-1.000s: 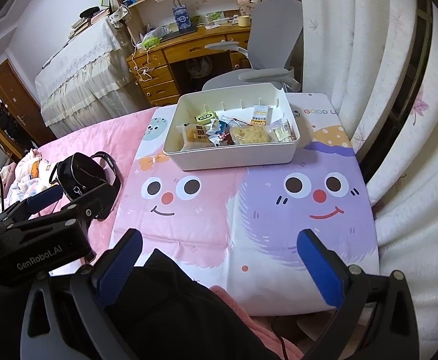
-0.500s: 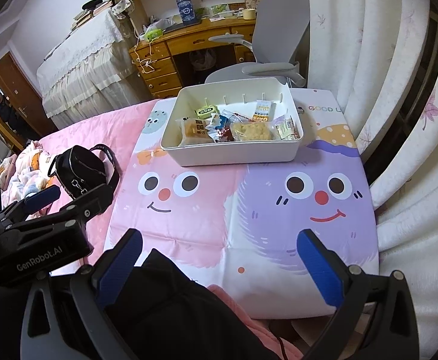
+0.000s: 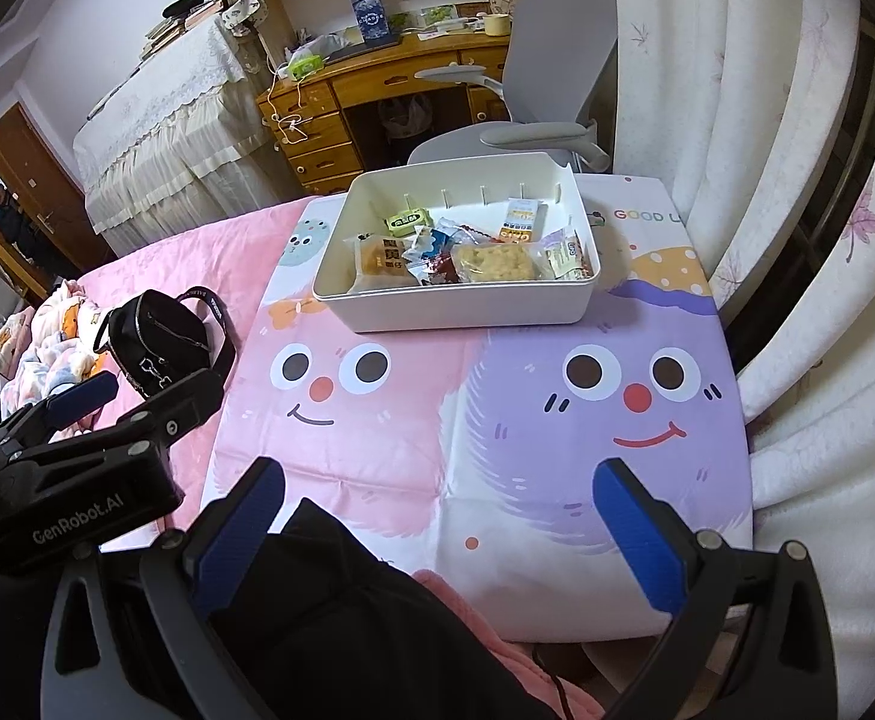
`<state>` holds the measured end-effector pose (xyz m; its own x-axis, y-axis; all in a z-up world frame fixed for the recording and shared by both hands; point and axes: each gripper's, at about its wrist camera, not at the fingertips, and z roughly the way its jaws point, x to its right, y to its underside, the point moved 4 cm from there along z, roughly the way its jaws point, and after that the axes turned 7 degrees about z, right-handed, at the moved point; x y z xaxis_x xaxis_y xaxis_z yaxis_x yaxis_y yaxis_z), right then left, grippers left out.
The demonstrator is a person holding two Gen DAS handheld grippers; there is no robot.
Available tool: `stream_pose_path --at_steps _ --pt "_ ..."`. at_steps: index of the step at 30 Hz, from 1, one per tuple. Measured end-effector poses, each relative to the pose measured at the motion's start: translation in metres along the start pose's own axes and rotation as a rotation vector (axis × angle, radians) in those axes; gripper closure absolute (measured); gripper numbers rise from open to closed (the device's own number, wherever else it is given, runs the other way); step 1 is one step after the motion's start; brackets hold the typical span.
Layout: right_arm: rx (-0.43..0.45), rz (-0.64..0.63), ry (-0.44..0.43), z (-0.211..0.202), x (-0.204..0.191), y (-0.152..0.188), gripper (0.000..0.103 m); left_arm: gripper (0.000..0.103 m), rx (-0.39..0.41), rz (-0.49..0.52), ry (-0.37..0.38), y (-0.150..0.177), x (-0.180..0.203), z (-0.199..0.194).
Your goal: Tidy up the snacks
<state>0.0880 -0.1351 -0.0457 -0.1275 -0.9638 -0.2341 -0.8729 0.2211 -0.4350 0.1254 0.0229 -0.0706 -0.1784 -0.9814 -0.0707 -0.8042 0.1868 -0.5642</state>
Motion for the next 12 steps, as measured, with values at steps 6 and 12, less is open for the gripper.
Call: stream_pose_path --at_steps 6,12 --pt "-0.008 0.002 0.0 0.0013 0.0028 -0.0008 0.0 0.001 -0.004 -0.005 -0.005 -0.002 0.002 0.0015" --pt "-0.009 0.002 -0.001 0.002 0.005 -0.0018 0.0 0.001 -0.004 -0.004 -0.004 -0.002 0.0021 0.0017"
